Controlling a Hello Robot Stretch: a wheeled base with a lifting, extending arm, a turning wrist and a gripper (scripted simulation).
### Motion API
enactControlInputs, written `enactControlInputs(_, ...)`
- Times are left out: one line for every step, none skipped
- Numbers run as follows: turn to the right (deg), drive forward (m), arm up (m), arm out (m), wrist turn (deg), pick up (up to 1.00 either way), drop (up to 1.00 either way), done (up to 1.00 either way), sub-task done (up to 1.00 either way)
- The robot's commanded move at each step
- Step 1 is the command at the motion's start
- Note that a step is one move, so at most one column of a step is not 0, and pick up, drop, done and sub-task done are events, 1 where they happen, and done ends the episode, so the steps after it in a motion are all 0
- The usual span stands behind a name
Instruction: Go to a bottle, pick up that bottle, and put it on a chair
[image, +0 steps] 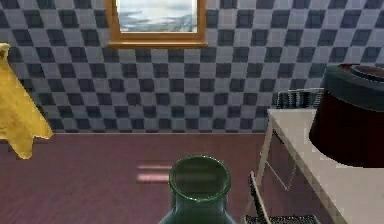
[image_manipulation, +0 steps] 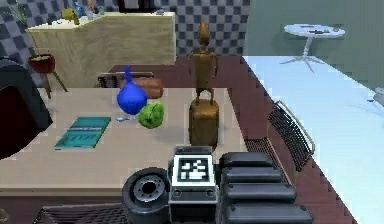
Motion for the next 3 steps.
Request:
enactControlInputs(-45.0, 0.0, 0.0, 0.0, 0.0, 0.0, 0.0, 0.0, 0.0)
enactControlInputs(-45.0, 0.0, 0.0, 0.0, 0.0, 0.0, 0.0, 0.0, 0.0)
enactControlInputs(-30.0, 0.0, 0.0, 0.0, 0.0, 0.0, 0.0, 0.0, 0.0)
